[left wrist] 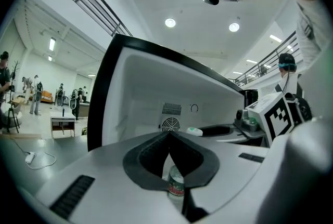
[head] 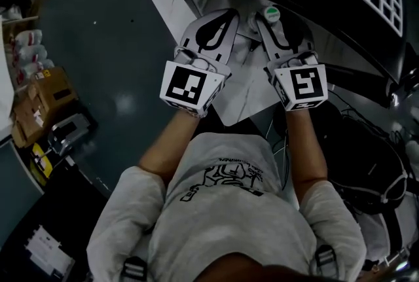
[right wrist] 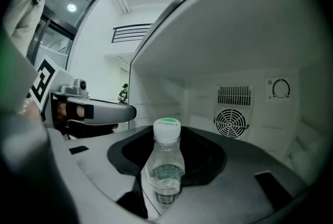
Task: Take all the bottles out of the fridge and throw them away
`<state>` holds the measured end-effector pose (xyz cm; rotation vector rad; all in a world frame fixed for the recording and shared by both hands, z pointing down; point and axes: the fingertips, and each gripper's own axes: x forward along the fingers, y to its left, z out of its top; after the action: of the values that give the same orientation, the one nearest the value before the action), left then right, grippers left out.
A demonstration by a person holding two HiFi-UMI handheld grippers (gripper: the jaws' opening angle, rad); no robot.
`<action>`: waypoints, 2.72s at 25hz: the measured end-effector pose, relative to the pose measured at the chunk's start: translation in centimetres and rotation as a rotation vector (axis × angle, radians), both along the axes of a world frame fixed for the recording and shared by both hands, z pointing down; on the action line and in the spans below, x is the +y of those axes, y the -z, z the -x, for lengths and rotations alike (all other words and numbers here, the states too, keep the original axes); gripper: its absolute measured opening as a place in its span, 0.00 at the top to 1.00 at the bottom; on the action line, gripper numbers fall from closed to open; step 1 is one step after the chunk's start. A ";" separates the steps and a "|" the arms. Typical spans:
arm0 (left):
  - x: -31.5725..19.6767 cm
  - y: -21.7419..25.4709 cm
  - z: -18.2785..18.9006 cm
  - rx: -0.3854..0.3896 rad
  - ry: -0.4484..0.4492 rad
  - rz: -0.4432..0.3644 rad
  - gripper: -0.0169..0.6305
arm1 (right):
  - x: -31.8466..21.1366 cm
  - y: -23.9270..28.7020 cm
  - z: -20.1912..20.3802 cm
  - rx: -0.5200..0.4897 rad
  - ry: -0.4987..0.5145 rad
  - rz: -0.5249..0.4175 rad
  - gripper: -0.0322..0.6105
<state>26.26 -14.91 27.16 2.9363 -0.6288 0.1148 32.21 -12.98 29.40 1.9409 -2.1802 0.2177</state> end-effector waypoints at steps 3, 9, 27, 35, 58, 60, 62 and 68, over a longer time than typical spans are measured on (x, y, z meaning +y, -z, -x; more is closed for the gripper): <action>0.7 0.9 0.3 0.002 -0.011 -0.003 0.95 | 0.8 1.2 0.8 0.004 0.005 -0.004 0.69; 2.8 2.9 0.6 0.011 -0.040 -0.019 0.95 | 2.7 3.7 2.0 0.001 0.020 -0.028 0.69; 8.1 7.9 2.5 0.050 -0.110 -0.032 0.95 | 8.5 9.5 4.0 0.007 0.032 -0.058 0.69; 10.7 10.4 3.2 0.076 -0.143 -0.037 0.95 | 11.2 12.0 5.1 0.016 0.059 -0.082 0.69; 14.4 11.6 5.1 0.083 -0.033 -0.030 0.95 | 15.9 13.3 6.8 0.017 0.236 -0.011 0.69; 14.5 11.5 5.3 0.083 -0.015 -0.032 0.95 | 15.9 13.2 7.0 0.018 0.258 -0.010 0.69; 14.6 11.4 5.6 0.085 0.004 -0.030 0.95 | 16.0 13.1 7.4 0.019 0.280 -0.008 0.69; 14.9 11.9 7.3 0.090 0.055 -0.037 0.95 | 15.7 13.9 9.0 0.014 0.335 -0.032 0.69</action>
<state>18.94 -0.04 15.30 2.9370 -0.7041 -0.0352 23.17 2.73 15.48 1.5508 -2.4663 0.1136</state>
